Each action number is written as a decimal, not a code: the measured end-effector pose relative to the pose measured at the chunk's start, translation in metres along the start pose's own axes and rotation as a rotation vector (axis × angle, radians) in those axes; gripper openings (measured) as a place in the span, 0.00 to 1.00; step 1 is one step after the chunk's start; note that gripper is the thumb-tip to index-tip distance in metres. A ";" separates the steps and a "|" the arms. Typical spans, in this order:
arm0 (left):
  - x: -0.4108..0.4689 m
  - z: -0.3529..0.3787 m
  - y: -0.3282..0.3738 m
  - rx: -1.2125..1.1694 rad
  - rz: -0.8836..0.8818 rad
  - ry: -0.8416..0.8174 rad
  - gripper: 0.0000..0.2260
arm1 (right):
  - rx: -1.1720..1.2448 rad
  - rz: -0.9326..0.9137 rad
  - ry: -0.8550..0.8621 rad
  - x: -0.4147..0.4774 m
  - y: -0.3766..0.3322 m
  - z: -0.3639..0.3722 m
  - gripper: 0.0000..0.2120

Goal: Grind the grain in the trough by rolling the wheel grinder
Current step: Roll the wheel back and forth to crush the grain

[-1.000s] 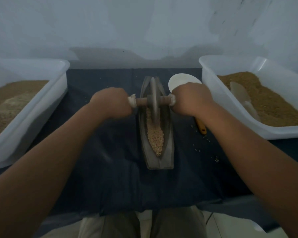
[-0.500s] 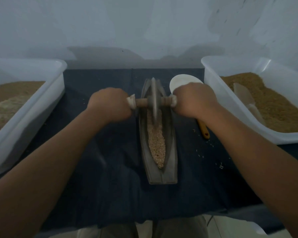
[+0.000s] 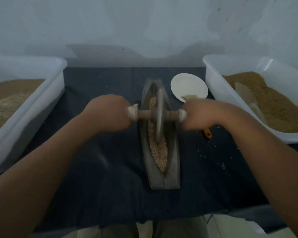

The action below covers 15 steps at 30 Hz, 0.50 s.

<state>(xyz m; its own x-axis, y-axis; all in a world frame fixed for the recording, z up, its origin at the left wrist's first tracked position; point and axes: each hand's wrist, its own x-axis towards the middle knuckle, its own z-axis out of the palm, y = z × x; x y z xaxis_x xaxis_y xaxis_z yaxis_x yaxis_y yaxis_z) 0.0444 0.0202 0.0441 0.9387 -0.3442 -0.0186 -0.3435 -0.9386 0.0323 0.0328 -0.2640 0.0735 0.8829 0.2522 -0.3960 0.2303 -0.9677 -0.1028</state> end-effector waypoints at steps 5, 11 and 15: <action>0.044 0.006 -0.008 -0.051 -0.171 0.117 0.10 | -0.295 0.075 0.520 0.050 -0.007 -0.017 0.12; -0.020 0.009 0.000 -0.037 0.014 0.009 0.09 | -0.074 -0.047 0.025 -0.014 -0.005 -0.006 0.09; -0.053 0.010 0.002 0.003 0.089 -0.014 0.09 | 0.006 -0.088 -0.115 -0.042 -0.001 0.011 0.05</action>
<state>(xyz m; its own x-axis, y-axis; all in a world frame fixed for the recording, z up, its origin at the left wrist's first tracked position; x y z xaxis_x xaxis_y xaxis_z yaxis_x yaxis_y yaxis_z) -0.0064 0.0360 0.0351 0.9038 -0.4269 -0.0293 -0.4260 -0.9042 0.0320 -0.0091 -0.2736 0.0806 0.8065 0.3351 -0.4870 0.3022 -0.9418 -0.1476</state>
